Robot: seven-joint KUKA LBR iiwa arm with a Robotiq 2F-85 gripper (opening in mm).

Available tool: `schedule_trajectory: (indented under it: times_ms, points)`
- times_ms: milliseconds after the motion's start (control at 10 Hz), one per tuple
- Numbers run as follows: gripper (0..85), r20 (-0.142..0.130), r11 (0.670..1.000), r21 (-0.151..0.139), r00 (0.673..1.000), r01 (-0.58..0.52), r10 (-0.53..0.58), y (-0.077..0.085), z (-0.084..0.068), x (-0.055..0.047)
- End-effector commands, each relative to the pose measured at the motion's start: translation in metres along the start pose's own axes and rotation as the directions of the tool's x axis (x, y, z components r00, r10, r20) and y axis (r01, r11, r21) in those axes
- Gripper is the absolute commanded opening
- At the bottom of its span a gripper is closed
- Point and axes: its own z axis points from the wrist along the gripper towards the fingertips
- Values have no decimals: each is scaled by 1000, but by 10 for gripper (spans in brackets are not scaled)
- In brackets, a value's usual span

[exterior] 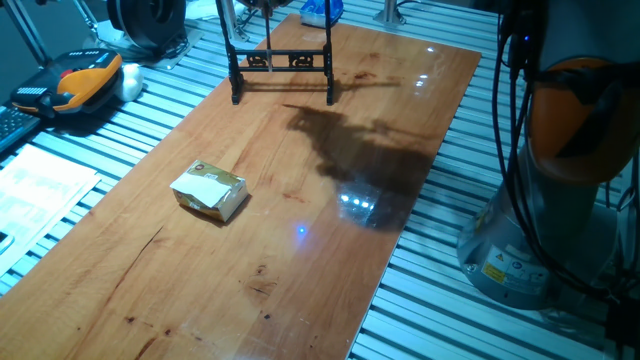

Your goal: Place the brush on the pen rack

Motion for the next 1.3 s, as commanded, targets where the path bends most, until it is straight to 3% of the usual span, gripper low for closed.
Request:
schedule_trajectory:
  times_ms: [0,200,300,700,800,900,1200]
  points:
    - [170,-2,1000,0,1000,2,-2,0,0,0]
    - [170,-4,1000,4,1000,8,-8,0,-1,0]
    - [0,-12,1000,0,1000,14,-14,0,-2,0]
    - [0,-36,999,-12,999,30,-30,0,-1,1]
    - [0,-69,999,-41,997,26,-29,0,-2,1]
    - [0,-123,997,-76,992,17,-26,0,-1,2]
    - [0,-200,993,-110,978,42,-64,0,-2,4]
